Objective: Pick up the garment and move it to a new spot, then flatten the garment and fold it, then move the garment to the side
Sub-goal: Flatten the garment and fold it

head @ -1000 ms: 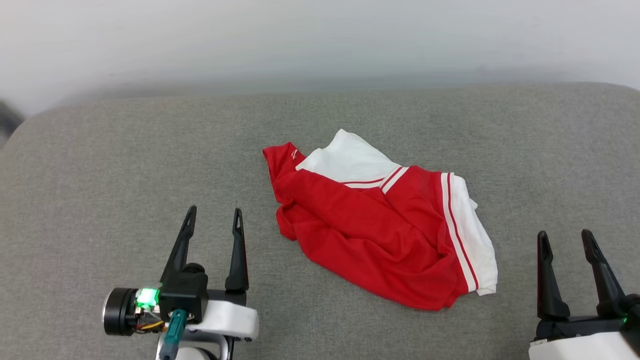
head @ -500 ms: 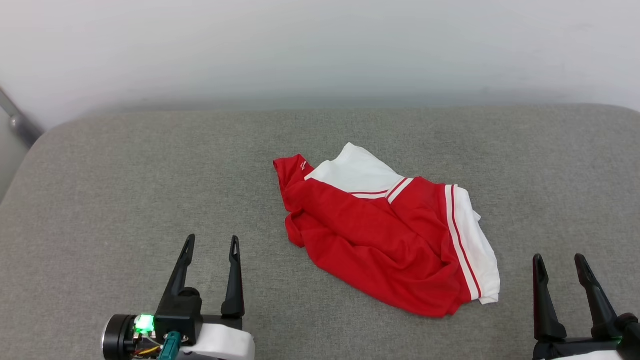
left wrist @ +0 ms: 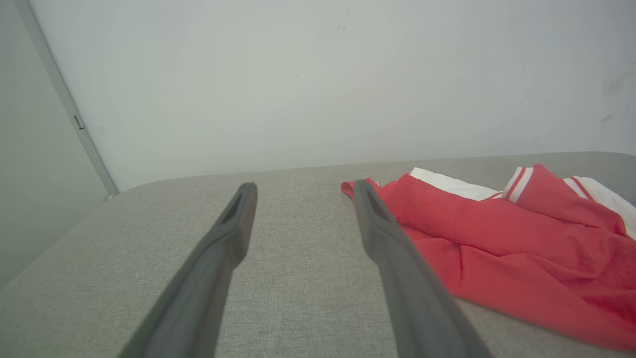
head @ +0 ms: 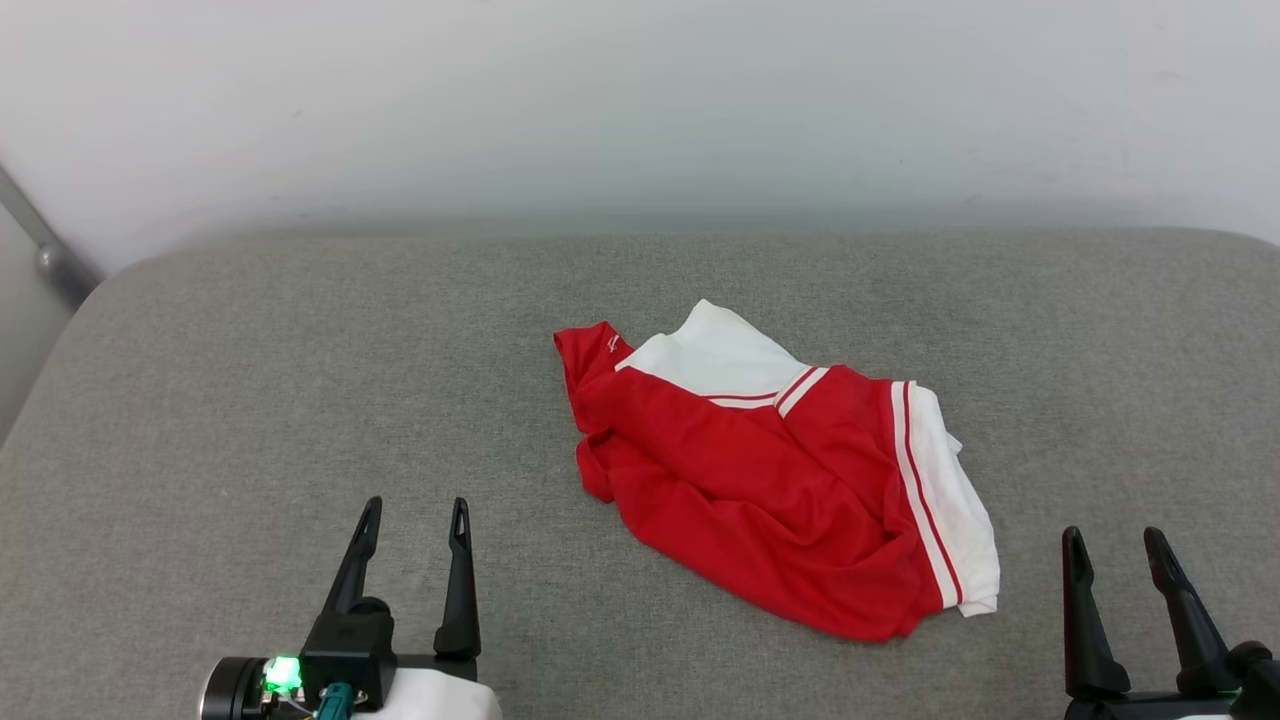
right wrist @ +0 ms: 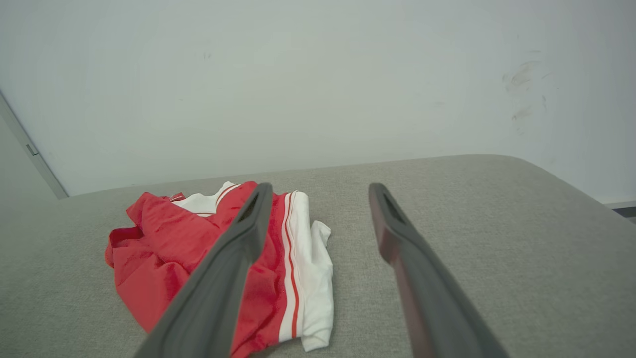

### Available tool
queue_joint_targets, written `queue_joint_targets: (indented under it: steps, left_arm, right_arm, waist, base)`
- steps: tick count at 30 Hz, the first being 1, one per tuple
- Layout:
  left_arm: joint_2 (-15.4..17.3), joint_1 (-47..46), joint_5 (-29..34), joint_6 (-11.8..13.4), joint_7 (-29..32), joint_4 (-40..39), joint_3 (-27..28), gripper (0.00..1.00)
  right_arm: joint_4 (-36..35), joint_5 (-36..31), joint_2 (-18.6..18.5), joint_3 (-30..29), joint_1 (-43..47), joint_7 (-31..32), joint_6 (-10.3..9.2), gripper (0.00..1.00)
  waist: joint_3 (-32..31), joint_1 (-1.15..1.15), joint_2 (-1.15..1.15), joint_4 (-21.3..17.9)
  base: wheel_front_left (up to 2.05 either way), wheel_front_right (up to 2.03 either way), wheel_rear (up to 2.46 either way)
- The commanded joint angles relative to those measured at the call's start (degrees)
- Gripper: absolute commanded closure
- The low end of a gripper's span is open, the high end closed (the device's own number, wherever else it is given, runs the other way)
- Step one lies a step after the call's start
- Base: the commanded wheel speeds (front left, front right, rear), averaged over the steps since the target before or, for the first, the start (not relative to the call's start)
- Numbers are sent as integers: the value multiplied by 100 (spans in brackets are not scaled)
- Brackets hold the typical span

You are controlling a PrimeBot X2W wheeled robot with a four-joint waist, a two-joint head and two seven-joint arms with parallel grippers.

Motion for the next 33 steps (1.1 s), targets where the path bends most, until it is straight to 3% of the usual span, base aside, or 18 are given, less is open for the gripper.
queue_joint_targets:
  steps: [1,12,22,29,33]
  left_arm:
    - [-8,46,30,-29,-15,13,50,0]
    - [-65,-215,95,-217,-15,104,323,0]
    - [536,-2043,224,-846,26,974,418,0]
    - [924,-3820,183,-1403,1278,1757,42,0]
    - [1093,-4693,-126,-1535,2281,2127,-411,0]
  right_arm:
    - [16,16,12,10,47,-12,-4,0]
    - [1,10,12,28,-7,-12,-4,0]
    - [-77,-57,12,26,-240,-12,-4,0]
    - [-119,-73,14,31,-449,-12,-4,0]
    - [-130,-44,13,42,-594,-12,-4,0]
  waist:
    - [-4,0,0,0]
    - [9,0,0,-20]
    - [335,0,0,-109]
    - [716,0,0,-211]
    - [954,0,0,-301]
  base:
    - [0,0,0]
    - [0,0,0]
    - [0,0,0]
    - [0,0,0]
    - [0,0,0]
